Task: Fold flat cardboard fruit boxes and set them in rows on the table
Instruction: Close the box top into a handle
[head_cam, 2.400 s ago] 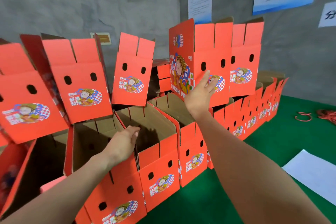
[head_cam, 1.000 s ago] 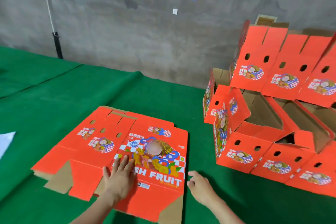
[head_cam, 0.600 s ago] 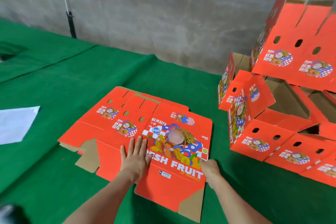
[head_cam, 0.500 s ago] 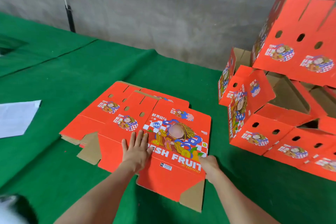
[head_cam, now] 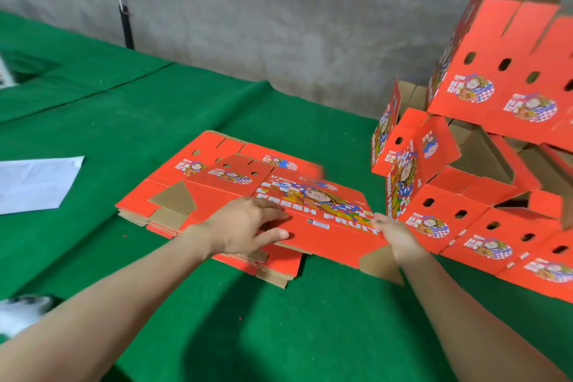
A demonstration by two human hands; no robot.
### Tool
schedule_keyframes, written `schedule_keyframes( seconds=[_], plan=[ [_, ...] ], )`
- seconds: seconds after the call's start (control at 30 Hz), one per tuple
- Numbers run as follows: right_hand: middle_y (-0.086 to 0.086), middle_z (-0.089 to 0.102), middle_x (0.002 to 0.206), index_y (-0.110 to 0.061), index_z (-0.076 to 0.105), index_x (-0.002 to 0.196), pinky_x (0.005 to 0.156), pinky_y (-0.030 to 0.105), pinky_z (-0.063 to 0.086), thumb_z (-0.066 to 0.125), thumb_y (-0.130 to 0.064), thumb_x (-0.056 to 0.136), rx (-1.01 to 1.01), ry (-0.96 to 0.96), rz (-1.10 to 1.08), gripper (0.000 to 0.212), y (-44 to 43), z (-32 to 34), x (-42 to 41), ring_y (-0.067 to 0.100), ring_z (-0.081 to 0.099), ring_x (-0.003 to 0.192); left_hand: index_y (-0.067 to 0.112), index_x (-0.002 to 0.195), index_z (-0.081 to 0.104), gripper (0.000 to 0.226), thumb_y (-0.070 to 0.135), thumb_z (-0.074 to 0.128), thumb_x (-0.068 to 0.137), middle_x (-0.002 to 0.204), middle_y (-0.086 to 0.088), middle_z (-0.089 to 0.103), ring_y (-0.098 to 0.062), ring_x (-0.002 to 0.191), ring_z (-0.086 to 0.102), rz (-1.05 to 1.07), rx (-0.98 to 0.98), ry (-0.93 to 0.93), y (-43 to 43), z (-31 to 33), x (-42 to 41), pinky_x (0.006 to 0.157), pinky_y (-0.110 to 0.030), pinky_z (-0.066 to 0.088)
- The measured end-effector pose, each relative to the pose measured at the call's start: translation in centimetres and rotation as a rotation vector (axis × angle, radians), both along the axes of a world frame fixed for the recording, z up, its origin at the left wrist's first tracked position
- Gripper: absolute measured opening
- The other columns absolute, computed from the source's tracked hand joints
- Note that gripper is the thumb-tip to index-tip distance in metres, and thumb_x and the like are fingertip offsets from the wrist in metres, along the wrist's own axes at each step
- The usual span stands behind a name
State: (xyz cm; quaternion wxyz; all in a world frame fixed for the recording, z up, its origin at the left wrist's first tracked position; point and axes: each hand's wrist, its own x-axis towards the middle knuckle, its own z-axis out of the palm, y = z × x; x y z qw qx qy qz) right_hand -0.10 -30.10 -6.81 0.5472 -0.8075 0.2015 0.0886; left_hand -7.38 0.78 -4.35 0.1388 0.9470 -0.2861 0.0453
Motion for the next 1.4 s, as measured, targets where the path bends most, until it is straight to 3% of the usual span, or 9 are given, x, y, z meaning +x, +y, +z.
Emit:
schedule_keyframes(
  seconds=[0.1, 0.2, 0.4, 0.53, 0.77, 1.0, 1.2, 1.3, 1.4],
  plan=[
    [0.007, 0.040, 0.149, -0.006, 0.047, 0.139, 0.111, 0.029, 0.023, 0.051, -0.012, 0.098, 0.036, 0.033, 0.004, 0.041, -1.5, 1.5, -1.1, 0.023, 0.035, 0.138, 0.025, 0.138, 0.048, 0.086, 0.080, 0.026, 0.076, 0.140, -0.001, 0.051, -0.019, 0.126, 0.050, -0.084, 0.169, -0.039, 0.0, 2.8, -0.8, 0.103, -0.030, 0.038],
    [0.003, 0.046, 0.144, -0.007, 0.050, 0.136, 0.107, 0.027, 0.030, 0.049, -0.014, 0.099, 0.156, 0.046, -0.026, 0.038, -2.9, 2.3, -2.4, 0.021, 0.045, 0.130, 0.032, 0.129, 0.053, 0.043, 0.053, 0.039, 0.095, 0.123, 0.006, 0.062, -0.019, 0.115, 0.057, -0.047, 0.290, -0.224, -0.3, 4.7, -0.7, 0.090, -0.031, 0.045],
    [0.017, 0.061, 0.081, -0.005, 0.047, 0.083, 0.056, 0.026, 0.058, 0.035, -0.003, 0.101, 0.738, -0.273, -0.588, 0.022, -4.7, 4.7, -5.3, 0.024, 0.063, 0.064, 0.022, 0.102, 0.066, 0.022, 0.030, 0.048, 0.092, 0.099, -0.004, 0.069, -0.031, 0.094, 0.063, 0.105, 0.374, -0.350, -4.6, 9.2, 0.0, 0.069, -0.031, 0.044],
    [0.016, 0.066, 0.061, -0.009, 0.040, 0.093, 0.046, 0.023, 0.052, 0.030, 0.004, 0.096, 0.592, -0.643, -0.509, 0.017, -5.2, 7.9, -7.7, 0.019, 0.064, 0.046, 0.014, 0.084, 0.069, 0.017, 0.025, 0.057, 0.086, 0.089, -0.010, 0.069, -0.035, 0.089, 0.062, 0.018, 0.295, -0.373, -8.1, 14.0, 1.3, 0.062, -0.030, 0.037],
    [0.002, 0.052, 0.123, -0.018, 0.013, 0.149, 0.079, 0.025, 0.052, 0.054, 0.004, 0.090, -0.001, -1.150, -0.242, 0.075, -7.3, 10.9, -10.4, 0.011, 0.062, 0.088, 0.008, 0.081, 0.071, 0.022, 0.028, 0.067, 0.085, 0.085, -0.014, 0.069, -0.034, 0.089, 0.060, -0.129, 0.203, -0.367, -15.2, 20.4, 1.6, 0.063, -0.028, 0.036],
    [-0.004, 0.054, 0.068, -0.018, 0.040, 0.080, 0.059, 0.029, 0.039, 0.082, -0.030, 0.072, -0.623, -0.781, 0.029, 0.044, -11.5, 13.7, -11.5, 0.020, 0.053, 0.062, 0.004, 0.063, 0.060, 0.029, 0.023, 0.069, 0.083, 0.064, -0.014, 0.058, -0.026, 0.061, 0.042, -0.305, 0.128, -0.297, -21.6, 20.5, -0.4, 0.058, -0.027, 0.026],
    [-0.003, 0.067, 0.069, -0.023, 0.057, 0.097, 0.051, 0.034, 0.055, 0.072, -0.026, 0.084, -0.441, -0.644, 0.250, 0.020, -15.3, 14.6, -13.3, 0.013, 0.067, 0.051, 0.021, 0.049, 0.047, 0.047, 0.033, 0.057, 0.092, 0.046, 0.003, 0.042, -0.008, 0.046, 0.037, -0.292, 0.013, -0.049, -23.4, 20.9, -0.3, 0.054, -0.025, 0.030],
    [0.003, 0.067, 0.075, -0.020, 0.055, 0.105, 0.052, 0.030, 0.053, 0.069, -0.029, 0.086, -0.465, -0.595, 0.243, 0.025, -17.2, 13.6, -14.2, 0.014, 0.068, 0.056, 0.033, 0.065, 0.069, 0.036, 0.039, 0.050, 0.094, 0.095, 0.010, 0.071, 0.002, 0.092, 0.060, -0.226, -0.049, 0.170, -21.6, 21.2, 0.4, 0.085, -0.017, 0.042],
    [0.006, 0.066, 0.070, -0.018, 0.057, 0.101, 0.047, 0.017, 0.045, 0.069, -0.028, 0.085, -0.400, -0.594, 0.179, 0.023, -18.6, 12.5, -14.8, 0.013, 0.067, 0.055, 0.034, 0.086, 0.074, 0.022, 0.031, 0.054, 0.094, 0.120, 0.019, 0.062, 0.003, 0.130, 0.038, -0.231, -0.099, 0.364, -19.8, 20.4, 0.6, 0.103, -0.019, 0.029]
  ],
)
